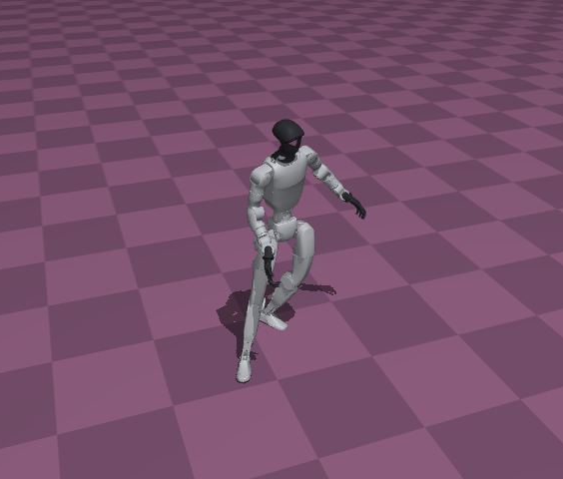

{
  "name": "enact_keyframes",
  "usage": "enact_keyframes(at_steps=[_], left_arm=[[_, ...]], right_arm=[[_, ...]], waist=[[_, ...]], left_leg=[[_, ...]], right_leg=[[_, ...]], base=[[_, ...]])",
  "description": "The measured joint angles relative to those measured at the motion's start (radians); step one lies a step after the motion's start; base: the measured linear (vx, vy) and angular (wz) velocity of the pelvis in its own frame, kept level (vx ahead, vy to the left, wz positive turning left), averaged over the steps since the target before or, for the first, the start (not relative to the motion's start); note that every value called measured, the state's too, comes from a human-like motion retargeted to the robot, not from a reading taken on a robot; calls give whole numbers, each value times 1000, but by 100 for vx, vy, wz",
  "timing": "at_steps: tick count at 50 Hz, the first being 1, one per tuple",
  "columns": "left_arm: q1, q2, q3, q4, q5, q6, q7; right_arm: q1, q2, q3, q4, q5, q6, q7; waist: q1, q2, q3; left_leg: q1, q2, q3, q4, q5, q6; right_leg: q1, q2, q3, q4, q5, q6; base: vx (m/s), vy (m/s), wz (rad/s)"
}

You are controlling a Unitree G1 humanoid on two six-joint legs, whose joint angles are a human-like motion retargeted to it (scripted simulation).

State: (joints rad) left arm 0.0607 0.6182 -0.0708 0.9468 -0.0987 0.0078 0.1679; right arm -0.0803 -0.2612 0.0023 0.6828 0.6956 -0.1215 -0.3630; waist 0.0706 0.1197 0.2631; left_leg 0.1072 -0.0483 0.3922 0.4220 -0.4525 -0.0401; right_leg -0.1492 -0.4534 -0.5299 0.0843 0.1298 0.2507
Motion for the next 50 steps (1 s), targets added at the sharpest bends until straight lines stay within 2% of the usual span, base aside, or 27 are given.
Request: enact_keyframes(at_steps=[2,3,6,9,11,15,17,20,22,24,26,28,30,32,35,37,40,42,45,47,50], left_arm=[[-112,75,-2,13,33,12,-12],[-187,117,-14,14,26,13,-3],[-379,232,-115,-34,9,-14,60],[-578,326,-285,-118,-26,-66,121],[-674,357,-397,-196,-31,-98,152],[-753,320,-541,-418,-108,-155,217],[-744,278,-558,-565,-159,-182,219],[-708,218,-533,-793,-180,-200,154],[-660,187,-486,-920,-122,-189,105],[-554,158,-430,-1012,-57,-171,89],[-412,117,-367,-1034,22,-152,115],[-268,67,-316,-991,96,-130,140],[-151,19,-269,-896,156,-114,146],[-76,-23,-221,-764,200,-112,141],[18,-77,-176,-573,175,-109,151],[58,-112,-147,-438,104,-104,173],[80,-158,-112,-215,-30,-89,199],[65,-173,-103,-53,-99,-61,191],[32,-170,-119,155,-99,2,126],[25,-150,-157,217,-50,27,73],[51,-115,-196,212,-48,2,59]], right_arm=[[-5,-35,-35,28,68,1,-1],[-23,-52,-47,46,102,2,-7],[-36,-116,-25,64,189,-15,-33],[4,-188,16,5,257,-53,-10],[89,-225,15,-66,318,-75,35],[346,-237,-105,-196,491,-101,148],[460,-191,-190,-221,546,-109,180],[547,-95,-295,-180,547,-125,189],[559,-64,-307,-108,499,-140,144],[514,-56,-291,20,414,-112,61],[390,-62,-250,180,304,-42,-35],[311,-63,-176,235,200,1,-93],[258,-54,-89,193,110,7,-106],[228,-52,-9,72,31,-20,-80],[214,-60,78,-132,-67,-63,-9],[184,-75,138,-242,-113,-65,16],[119,-96,228,-363,-165,-56,23],[68,-111,271,-418,-194,-49,38],[-22,-153,294,-483,-229,-34,95],[-106,-209,286,-523,-241,-26,130],[-264,-319,276,-578,-243,-33,116]], waist=[[-6,-22,46],[16,-37,76],[-7,-115,116],[-133,-181,105],[-266,-178,65],[-489,-124,-19],[-520,-112,-36],[-504,-118,-24],[-459,-116,3],[-398,-128,22],[-347,-152,40],[-285,-179,55],[-221,-202,64],[-161,-212,75],[-73,-247,72],[-33,-267,72],[3,-294,84],[12,-308,107],[8,-312,154],[5,-297,181],[34,-259,177]], left_leg=[[66,-9,13,42,-11,-27],[86,5,43,66,-15,-59],[142,-54,45,80,-33,-88],[171,-87,-34,54,-39,-96],[188,-63,-135,26,-26,-93],[227,-4,-349,-51,112,-90],[231,10,-423,-46,214,-111],[176,9,-488,98,353,-154],[85,20,-469,279,407,-181],[-1,48,-407,426,404,-186],[-80,83,-339,530,343,-151],[-137,105,-283,563,269,-92],[-189,111,-252,543,196,-26],[-241,111,-251,489,133,29],[-293,85,-275,336,107,70],[-321,76,-310,232,133,68],[-339,91,-335,100,198,33],[-334,117,-313,30,256,-9],[-333,166,-266,-40,360,-70],[-358,205,-237,-66,428,-96],[-426,262,-179,-128,526,-111]], right_leg=[[-36,16,-14,-5,10,11],[-105,43,-25,50,-2,11],[-178,57,-167,28,-10,11],[-197,107,-295,-82,-17,11],[-163,153,-319,-159,-31,11],[-76,194,-239,-172,-156,11],[-37,206,-188,-171,-198,-27],[23,185,-185,-170,-190,-98],[30,172,-169,-120,-198,-129],[-29,140,-113,68,-285,-108],[-41,163,-48,130,-333,-112],[-30,201,23,144,-360,-112],[13,256,92,90,-365,-128],[91,325,151,-17,-353,-159],[152,372,245,-35,-366,-133],[205,407,307,-47,-379,-128],[306,457,392,-53,-420,-150],[380,486,439,-28,-469,-189],[460,536,491,81,-554,-268],[473,580,513,198,-604,-304],[460,641,556,334,-652,-304]], base=[[44,-16,-39],[36,-30,-105],[43,-12,-28],[55,-9,146],[81,1,283],[91,-7,283],[83,-31,169],[72,-39,85],[61,-39,0],[56,-41,-78],[52,-43,-137],[53,-41,-174],[54,-37,-185],[55,-32,-189],[59,-26,-185],[61,-23,-177],[62,-19,-156],[64,-16,-126],[62,-11,-97],[60,-6,-80],[63,-2,-102]])
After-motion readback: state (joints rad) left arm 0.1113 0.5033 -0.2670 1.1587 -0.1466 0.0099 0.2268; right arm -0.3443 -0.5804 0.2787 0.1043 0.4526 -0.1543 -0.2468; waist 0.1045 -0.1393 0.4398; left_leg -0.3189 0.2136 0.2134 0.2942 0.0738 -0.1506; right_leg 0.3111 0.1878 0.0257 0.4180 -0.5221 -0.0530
